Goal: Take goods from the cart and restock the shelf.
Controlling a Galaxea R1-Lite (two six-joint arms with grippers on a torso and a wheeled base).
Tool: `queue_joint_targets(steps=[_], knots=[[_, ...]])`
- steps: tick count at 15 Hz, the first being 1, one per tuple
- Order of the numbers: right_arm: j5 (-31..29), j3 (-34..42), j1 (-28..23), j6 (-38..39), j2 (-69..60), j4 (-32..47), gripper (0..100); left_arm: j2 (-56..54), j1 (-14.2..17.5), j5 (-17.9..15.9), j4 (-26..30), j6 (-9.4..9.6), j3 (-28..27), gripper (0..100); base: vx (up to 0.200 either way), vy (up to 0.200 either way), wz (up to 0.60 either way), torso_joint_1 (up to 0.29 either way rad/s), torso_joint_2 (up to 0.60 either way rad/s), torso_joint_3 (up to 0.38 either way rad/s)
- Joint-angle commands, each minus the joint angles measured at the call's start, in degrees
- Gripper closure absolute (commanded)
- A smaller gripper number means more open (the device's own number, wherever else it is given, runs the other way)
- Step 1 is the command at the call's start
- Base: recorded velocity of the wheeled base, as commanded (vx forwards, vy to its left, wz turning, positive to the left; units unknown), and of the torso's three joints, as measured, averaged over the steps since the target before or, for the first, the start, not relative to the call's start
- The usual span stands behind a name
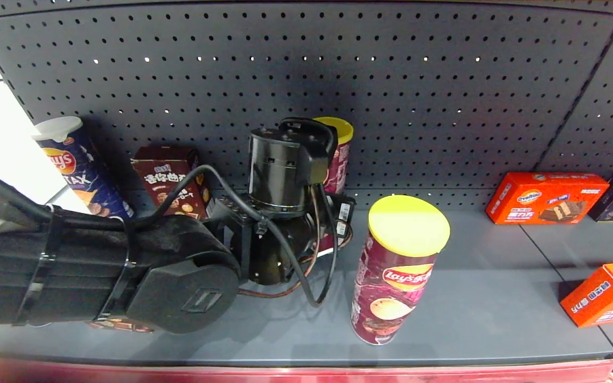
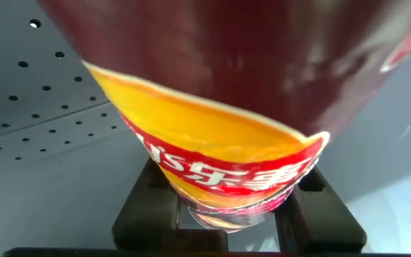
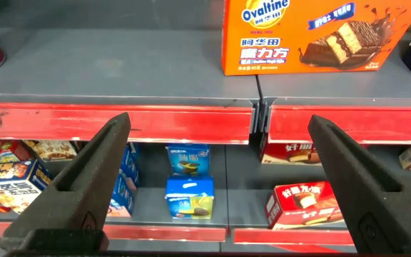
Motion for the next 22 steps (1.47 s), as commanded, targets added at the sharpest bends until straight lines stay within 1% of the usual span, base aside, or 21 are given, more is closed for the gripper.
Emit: queue_joint_targets(steps=[1, 3, 5, 9, 12, 16, 22], knots=[[0.0, 0.0, 0.0, 0.0, 0.1, 0.0, 0, 1.9, 0.0, 0.1, -0.5, -0.02, -1.3, 100, 0.0, 0.0, 0.0, 0.0, 0.0, 0.0], [0.0, 0.0, 0.0, 0.0, 0.1, 0.0, 0, 4.2, 0.0, 0.2, -2.8, 0.16, -2.8, 100, 0.0, 0.0, 0.0, 0.0, 0.0, 0.0], [0.0, 0.0, 0.0, 0.0, 0.2, 0.0, 0, 5.6, 0.0, 0.2, -3.3, 0.24, -3.9, 100, 0.0, 0.0, 0.0, 0.0, 0.0, 0.0], [0.0, 0.0, 0.0, 0.0, 0.1, 0.0, 0, 7.3, 0.3, 0.1, -3.4, 0.51, -6.0, 100, 0.0, 0.0, 0.0, 0.0, 0.0, 0.0], [0.0, 0.0, 0.0, 0.0, 0.1, 0.0, 0, 8.1, 0.8, 0.1, -3.6, 0.51, -6.2, 100, 0.0, 0.0, 0.0, 0.0, 0.0, 0.0], [0.0, 0.0, 0.0, 0.0, 0.1, 0.0, 0, 9.0, 2.1, 0.0, -4.0, 0.68, -7.5, 100, 0.0, 0.0, 0.0, 0.0, 0.0, 0.0], [0.0, 0.0, 0.0, 0.0, 0.1, 0.0, 0, 10.4, 3.1, -0.6, -4.0, 0.68, -9.2, 100, 0.0, 0.0, 0.0, 0.0, 0.0, 0.0]])
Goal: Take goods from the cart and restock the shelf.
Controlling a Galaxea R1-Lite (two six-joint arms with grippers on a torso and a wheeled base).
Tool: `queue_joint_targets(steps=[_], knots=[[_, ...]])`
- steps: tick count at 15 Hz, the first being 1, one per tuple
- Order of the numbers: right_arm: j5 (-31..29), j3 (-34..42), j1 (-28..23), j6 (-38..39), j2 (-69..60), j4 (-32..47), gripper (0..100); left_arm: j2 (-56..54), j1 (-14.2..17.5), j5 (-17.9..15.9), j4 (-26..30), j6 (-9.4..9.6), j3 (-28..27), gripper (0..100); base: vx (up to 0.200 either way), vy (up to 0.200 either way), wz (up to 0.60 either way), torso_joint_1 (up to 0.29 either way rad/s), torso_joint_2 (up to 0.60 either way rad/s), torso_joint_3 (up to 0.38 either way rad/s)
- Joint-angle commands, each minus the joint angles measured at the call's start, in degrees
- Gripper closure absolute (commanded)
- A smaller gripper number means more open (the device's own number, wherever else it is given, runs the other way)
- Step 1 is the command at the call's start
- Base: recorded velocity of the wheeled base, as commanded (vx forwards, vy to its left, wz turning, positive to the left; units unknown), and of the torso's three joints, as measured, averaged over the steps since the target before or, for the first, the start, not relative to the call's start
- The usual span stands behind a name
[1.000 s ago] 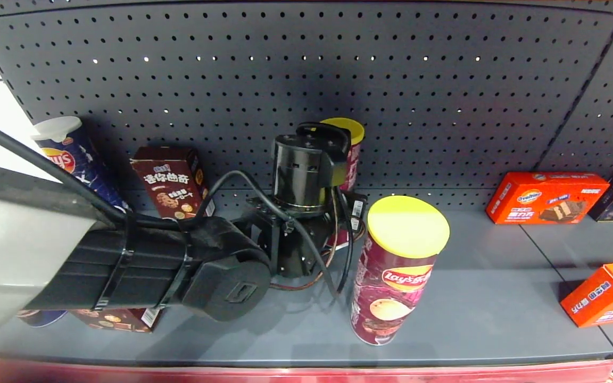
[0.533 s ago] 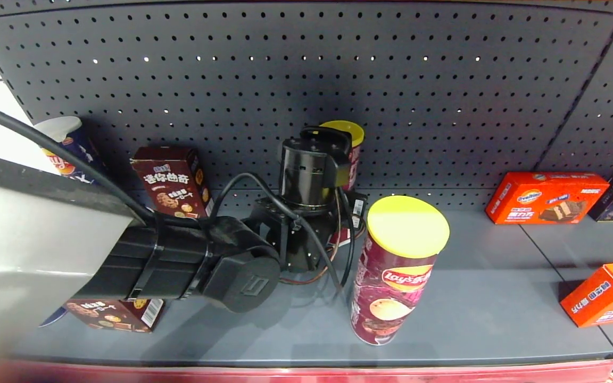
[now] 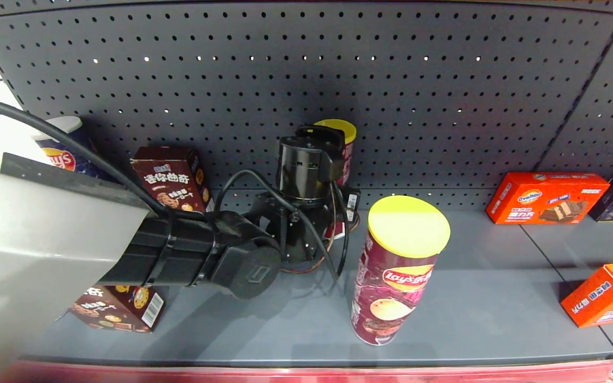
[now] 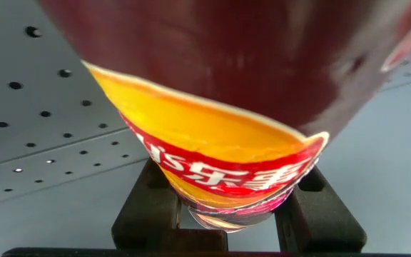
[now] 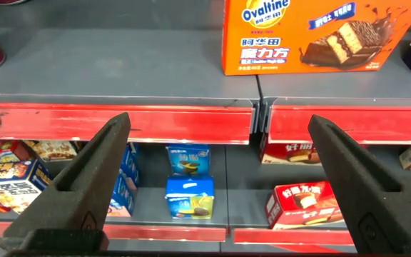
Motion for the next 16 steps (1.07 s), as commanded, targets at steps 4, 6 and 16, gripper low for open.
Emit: queue_joint_targets(steps=[4, 6, 16], knots=[[0.0, 0.0, 0.0, 0.0, 0.1, 0.0, 0, 0.7, 0.2, 0.0, 0.0, -0.04, -0.4, 100, 0.0, 0.0, 0.0, 0.0, 0.0, 0.0], [0.0, 0.0, 0.0, 0.0, 0.1, 0.0, 0, 0.7, 0.2, 0.0, 0.0, -0.04, -0.3, 100, 0.0, 0.0, 0.0, 0.0, 0.0, 0.0], [0.0, 0.0, 0.0, 0.0, 0.1, 0.0, 0, -8.5, -0.5, 0.0, -1.1, -0.48, 9.8, 0, 0.0, 0.0, 0.0, 0.0, 0.0, 0.0]])
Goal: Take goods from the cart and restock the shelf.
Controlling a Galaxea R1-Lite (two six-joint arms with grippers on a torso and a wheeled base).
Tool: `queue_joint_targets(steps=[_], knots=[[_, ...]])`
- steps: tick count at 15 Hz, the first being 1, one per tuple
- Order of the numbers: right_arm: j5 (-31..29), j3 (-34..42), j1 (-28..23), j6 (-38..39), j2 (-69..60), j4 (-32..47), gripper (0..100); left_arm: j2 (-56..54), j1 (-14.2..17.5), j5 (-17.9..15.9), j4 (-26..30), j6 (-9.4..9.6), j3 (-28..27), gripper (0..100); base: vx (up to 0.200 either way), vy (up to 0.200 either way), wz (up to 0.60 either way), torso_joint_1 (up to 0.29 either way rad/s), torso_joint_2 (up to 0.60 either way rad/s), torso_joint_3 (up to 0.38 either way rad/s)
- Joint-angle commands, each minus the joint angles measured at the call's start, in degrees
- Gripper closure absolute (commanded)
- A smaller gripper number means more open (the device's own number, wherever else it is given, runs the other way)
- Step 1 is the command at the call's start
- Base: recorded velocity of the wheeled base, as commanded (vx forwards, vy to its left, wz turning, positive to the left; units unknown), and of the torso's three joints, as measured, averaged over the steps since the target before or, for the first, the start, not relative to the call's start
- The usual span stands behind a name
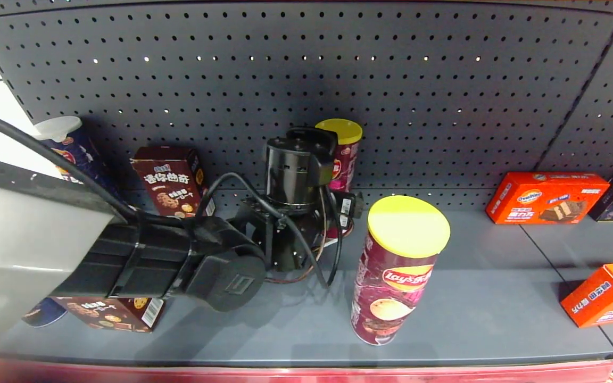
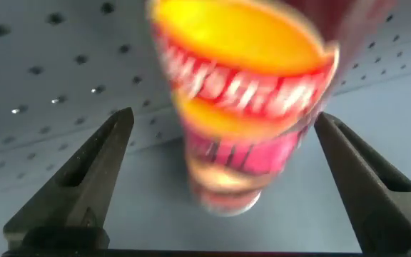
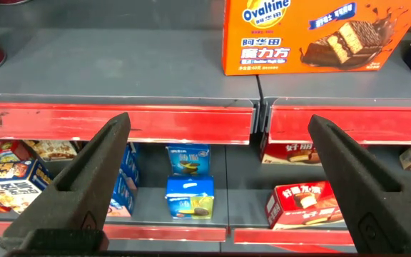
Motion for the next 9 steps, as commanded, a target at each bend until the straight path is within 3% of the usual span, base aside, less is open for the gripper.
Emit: queue_joint_targets(steps=[1, 4, 6, 9], knots=[[0.0, 0.0, 0.0, 0.0, 0.1, 0.0, 0, -6.3, -0.2, 0.1, -1.3, -0.01, 6.6, 0, 0.0, 0.0, 0.0, 0.0, 0.0, 0.0], [0.0, 0.0, -0.1, 0.0, 0.1, 0.0, 0, -11.5, 0.0, -0.3, -6.8, 0.43, 16.7, 0, 0.0, 0.0, 0.0, 0.0, 0.0, 0.0], [0.0, 0.0, -0.1, 0.0, 0.1, 0.0, 0, -14.0, 0.4, -0.2, -7.1, 0.34, 20.3, 0, 0.0, 0.0, 0.0, 0.0, 0.0, 0.0], [0.0, 0.0, -0.1, 0.0, 0.2, 0.0, 0, -15.3, 0.6, 0.1, -7.2, 0.34, 21.7, 0, 0.0, 0.0, 0.0, 0.0, 0.0, 0.0]])
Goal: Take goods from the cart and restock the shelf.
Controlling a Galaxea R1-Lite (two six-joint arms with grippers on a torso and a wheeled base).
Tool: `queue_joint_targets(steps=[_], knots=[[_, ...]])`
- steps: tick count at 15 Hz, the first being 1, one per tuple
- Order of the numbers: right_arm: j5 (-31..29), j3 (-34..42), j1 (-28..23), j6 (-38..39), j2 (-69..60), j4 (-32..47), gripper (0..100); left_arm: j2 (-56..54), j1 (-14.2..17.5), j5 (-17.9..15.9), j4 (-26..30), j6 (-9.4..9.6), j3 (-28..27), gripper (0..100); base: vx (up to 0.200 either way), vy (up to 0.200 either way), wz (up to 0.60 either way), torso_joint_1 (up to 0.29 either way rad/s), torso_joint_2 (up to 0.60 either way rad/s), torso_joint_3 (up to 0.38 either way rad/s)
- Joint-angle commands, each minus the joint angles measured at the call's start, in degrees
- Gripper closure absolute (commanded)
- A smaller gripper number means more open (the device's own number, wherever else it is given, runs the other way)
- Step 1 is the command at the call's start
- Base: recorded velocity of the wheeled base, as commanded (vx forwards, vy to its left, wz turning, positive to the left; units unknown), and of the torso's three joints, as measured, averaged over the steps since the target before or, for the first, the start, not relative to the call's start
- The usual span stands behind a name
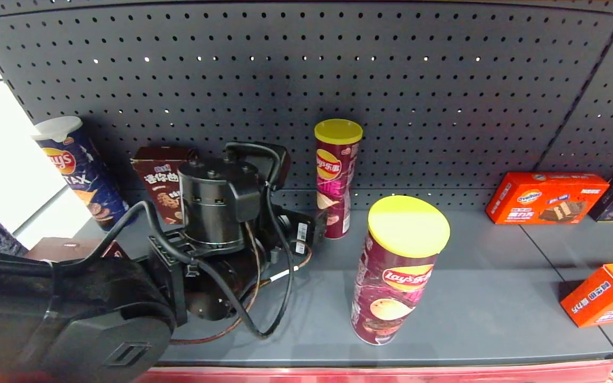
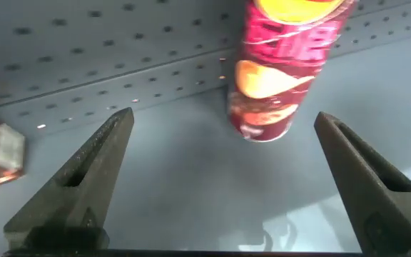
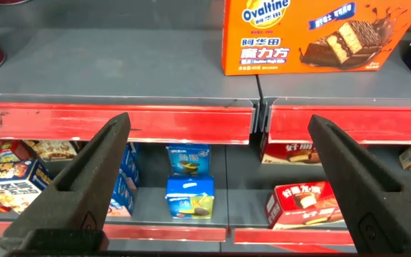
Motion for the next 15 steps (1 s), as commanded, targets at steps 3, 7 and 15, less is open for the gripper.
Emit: queue_joint_targets(steps=[3, 7, 15], knots=[[0.0, 0.0, 0.0, 0.0, 0.1, 0.0, 0, -1.2, 1.9, 1.3, 0.1, 0.45, 0.2, 0, 0.0, 0.0, 0.0, 0.0, 0.0, 0.0], [0.0, 0.0, 0.0, 0.0, 0.1, 0.0, 0, 1.8, 4.0, 2.5, 0.1, 3.88, -0.1, 0, 0.0, 0.0, 0.0, 0.0, 0.0, 0.0], [0.0, 0.0, 0.0, 0.0, 0.1, 0.0, 0, 10.4, 7.2, 2.6, 0.0, 5.02, -9.0, 0, 0.0, 0.0, 0.0, 0.0, 0.0, 0.0]])
